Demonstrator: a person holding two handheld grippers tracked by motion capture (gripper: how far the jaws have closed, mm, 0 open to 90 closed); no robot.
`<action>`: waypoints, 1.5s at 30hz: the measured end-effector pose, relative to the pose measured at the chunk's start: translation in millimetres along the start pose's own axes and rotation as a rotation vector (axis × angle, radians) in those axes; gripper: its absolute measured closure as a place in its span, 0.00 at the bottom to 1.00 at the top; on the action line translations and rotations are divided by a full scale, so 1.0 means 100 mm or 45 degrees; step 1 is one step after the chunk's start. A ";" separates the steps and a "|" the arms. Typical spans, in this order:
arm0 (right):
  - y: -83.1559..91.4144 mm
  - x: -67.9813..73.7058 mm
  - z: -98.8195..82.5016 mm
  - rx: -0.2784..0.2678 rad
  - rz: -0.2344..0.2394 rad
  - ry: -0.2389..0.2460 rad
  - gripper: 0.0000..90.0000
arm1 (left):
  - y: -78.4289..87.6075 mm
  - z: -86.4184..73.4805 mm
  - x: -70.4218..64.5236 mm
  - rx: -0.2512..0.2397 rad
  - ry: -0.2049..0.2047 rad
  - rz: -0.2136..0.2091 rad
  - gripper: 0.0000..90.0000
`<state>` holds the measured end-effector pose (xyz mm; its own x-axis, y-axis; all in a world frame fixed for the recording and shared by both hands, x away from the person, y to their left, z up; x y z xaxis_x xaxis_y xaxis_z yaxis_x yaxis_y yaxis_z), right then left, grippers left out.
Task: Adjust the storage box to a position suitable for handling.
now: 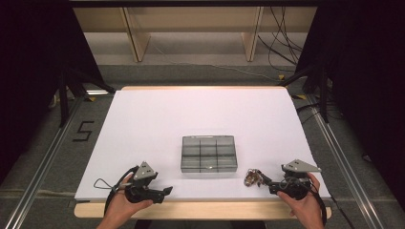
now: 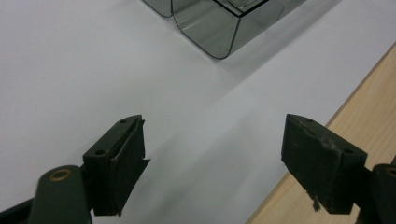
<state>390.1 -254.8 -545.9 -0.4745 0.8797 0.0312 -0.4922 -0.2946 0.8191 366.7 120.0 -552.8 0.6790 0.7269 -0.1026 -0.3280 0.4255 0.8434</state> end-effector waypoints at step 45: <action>-0.09 0.71 0.39 -0.084 0.199 0.326 0.88 | -0.03 -0.01 0.02 0.025 -0.028 0.012 0.24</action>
<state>390.0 -175.1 -528.9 -0.7127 0.7015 0.0015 -0.4413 -0.4500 0.7764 367.9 120.9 -556.0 0.6901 0.7189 -0.0833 -0.3218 0.4079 0.8544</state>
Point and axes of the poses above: each handheld gripper's, and its own axes: y roughly backward along the jaws, z roughly out of its top, x roughly to its left, the point moved 10 cm from there along -y, roughly forward along the jaws, and after that the axes turned 15 degrees about x, right-handed, at the moved point
